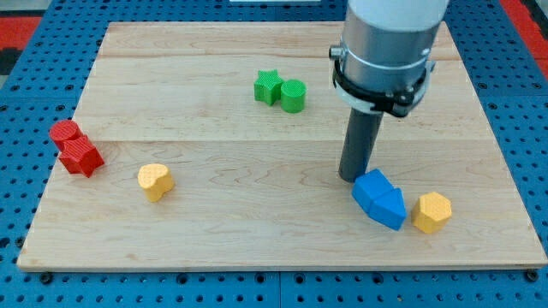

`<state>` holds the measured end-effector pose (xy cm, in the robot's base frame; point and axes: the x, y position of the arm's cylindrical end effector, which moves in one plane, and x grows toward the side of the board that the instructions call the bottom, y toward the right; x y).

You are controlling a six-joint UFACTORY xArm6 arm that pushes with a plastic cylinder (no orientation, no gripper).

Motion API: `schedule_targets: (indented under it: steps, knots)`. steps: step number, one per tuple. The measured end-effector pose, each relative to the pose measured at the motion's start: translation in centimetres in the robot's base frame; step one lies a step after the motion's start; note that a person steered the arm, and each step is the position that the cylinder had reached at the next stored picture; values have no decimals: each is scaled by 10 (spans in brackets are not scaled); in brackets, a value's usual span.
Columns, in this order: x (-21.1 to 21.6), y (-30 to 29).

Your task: Push the yellow heart into the blue cube

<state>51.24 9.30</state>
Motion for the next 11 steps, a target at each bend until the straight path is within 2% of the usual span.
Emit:
schedule_targets:
  steps: [1,2,3,4,5,6,7,8,9,10,11]
  knots:
    - [10,-2]
    - [22,-37]
    - [70,-74]
    - [84,-159]
    - [76,-263]
    - [37,-346]
    - [-4,-334]
    - [-19,-269]
    - [12,-171]
    - [46,-123]
    - [45,-182]
